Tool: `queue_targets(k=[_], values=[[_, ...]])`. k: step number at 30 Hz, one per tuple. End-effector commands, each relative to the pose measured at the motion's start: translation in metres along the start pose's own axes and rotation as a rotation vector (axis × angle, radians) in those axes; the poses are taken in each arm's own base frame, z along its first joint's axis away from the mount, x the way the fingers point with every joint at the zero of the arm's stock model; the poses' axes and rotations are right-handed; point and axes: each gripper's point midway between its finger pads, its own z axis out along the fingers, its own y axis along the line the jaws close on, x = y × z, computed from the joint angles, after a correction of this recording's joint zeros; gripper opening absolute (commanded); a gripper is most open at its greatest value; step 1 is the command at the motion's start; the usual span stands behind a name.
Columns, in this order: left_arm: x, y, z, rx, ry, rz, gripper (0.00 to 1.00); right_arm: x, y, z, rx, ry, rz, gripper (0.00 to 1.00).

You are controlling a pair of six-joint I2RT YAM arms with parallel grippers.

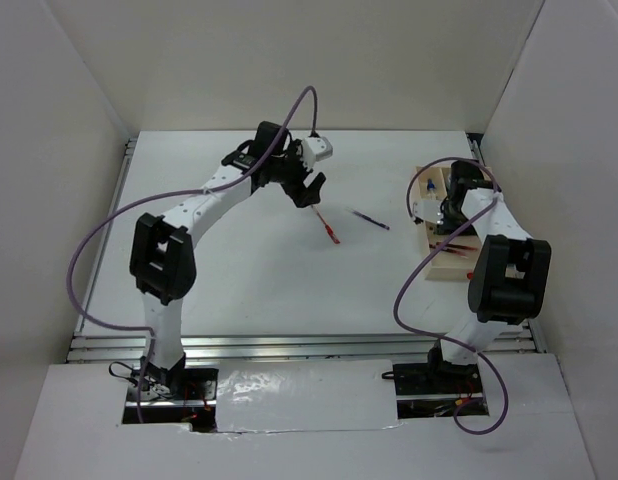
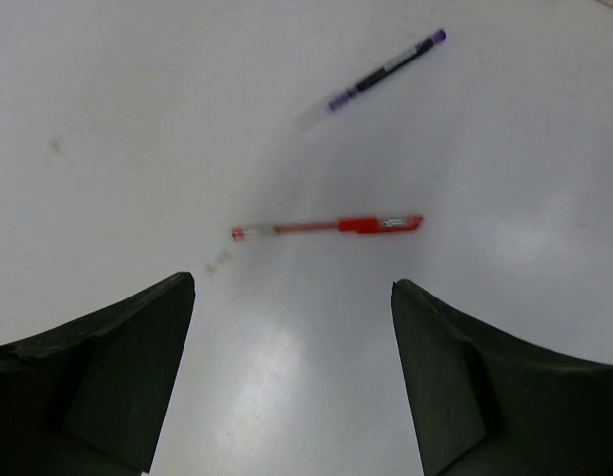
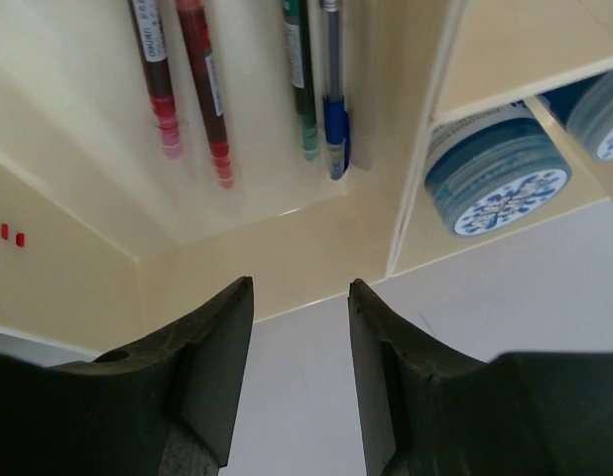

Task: Sort the stationery into containers
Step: Place the pen in the storage box, then pick up the pen from the center of the board.

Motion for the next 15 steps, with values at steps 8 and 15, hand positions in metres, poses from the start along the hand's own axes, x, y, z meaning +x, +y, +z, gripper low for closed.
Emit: queue_targets(k=[8, 15], values=[[0.054, 0.009, 0.056, 0.407, 0.122, 0.628, 0.64, -0.025, -0.048, -0.098, 0.143, -0.263, 0.312, 0.49], [0.075, 0.006, 0.075, 0.475, 0.068, 0.654, 0.61, -0.069, -0.03, -0.193, 0.134, -0.621, 0.51, 0.51]])
